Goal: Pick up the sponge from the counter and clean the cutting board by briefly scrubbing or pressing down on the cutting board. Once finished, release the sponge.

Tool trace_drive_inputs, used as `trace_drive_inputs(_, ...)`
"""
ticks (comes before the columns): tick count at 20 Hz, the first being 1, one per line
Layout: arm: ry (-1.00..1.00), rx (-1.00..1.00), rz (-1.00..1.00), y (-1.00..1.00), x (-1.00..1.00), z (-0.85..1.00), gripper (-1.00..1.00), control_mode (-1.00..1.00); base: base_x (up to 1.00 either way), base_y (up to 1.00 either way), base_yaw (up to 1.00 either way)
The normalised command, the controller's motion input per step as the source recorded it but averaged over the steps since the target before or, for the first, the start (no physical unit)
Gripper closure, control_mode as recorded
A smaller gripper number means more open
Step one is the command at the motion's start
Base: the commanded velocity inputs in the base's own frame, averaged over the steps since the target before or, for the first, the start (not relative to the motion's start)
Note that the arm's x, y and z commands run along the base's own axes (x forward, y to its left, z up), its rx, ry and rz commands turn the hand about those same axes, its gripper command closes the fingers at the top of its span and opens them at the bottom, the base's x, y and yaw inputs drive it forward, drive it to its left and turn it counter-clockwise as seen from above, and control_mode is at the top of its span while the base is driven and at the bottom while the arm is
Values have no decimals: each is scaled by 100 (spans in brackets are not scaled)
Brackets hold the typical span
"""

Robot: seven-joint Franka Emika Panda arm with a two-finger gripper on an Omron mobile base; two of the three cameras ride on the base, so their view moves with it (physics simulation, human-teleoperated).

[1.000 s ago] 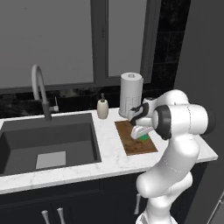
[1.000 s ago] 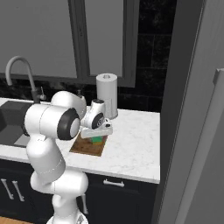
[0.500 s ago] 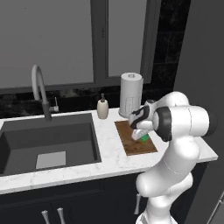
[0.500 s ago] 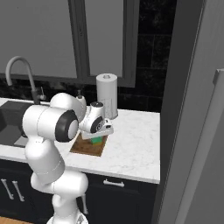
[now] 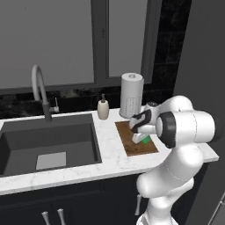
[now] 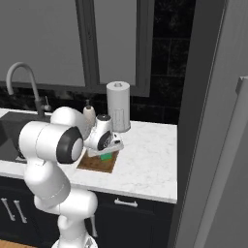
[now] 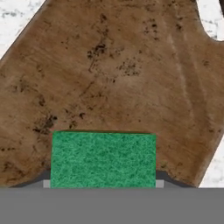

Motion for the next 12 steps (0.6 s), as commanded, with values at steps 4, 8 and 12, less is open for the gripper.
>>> trace_drive_inputs(4,22,0,10,0,-2,0,100,-100,0,0,0)
trace_drive_inputs(8,20,0,17,1,-32,-1,100,-100,0,0,0)
trace_drive_inputs(12,13,0,16,8,-54,-1,100,-100,0,0,0)
